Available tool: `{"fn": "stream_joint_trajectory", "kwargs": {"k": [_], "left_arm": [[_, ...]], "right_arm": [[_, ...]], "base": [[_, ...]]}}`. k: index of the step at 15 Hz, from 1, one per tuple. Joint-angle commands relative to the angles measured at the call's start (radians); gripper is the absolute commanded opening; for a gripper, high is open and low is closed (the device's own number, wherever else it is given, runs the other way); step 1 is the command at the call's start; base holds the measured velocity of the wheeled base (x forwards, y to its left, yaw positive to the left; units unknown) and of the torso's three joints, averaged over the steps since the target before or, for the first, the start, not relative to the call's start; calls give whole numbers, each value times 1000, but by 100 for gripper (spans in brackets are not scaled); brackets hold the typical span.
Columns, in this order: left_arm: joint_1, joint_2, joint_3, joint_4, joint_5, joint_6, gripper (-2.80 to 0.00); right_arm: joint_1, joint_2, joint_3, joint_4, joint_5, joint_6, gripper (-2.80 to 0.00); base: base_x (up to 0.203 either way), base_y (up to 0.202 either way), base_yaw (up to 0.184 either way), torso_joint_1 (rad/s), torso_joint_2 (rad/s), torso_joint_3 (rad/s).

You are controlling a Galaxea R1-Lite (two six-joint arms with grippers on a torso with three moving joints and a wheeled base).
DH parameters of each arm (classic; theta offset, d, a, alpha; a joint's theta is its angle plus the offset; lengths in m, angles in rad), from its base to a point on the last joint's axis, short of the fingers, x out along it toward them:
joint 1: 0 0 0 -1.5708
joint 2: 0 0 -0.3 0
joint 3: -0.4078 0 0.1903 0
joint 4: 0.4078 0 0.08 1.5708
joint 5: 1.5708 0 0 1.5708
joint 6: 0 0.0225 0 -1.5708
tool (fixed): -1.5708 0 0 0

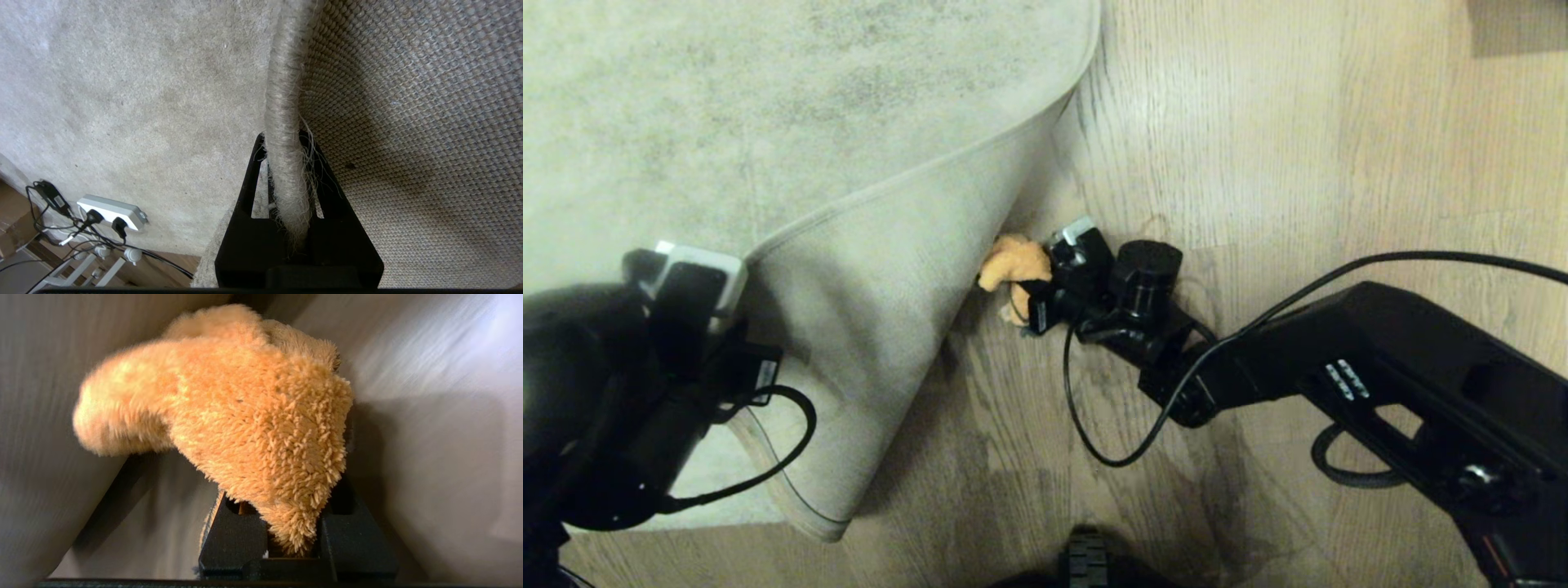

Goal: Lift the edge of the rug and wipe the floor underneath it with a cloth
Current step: Wipe the floor under the carpet with a rag

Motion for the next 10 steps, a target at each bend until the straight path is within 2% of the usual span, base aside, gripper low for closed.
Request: {"fn": "stream_joint_trajectory", "kwargs": {"k": [1, 6, 10], "left_arm": [[-1, 3, -1, -6, 4, 2, -280], [-1, 0, 0, -6, 5, 2, -280], [-1, 2, -1, -6, 5, 2, -280]], "right_arm": [[-49, -30, -70, 37, -9, -2, -280], [-160, -92, -180, 162, -9, -2, -280], [-157, -151, -90, 172, -7, -2, -280]], "base": [[0, 0, 0, 0, 0, 0], [0, 0, 0, 0, 0, 0], [0, 0, 0, 0, 0, 0]]}}
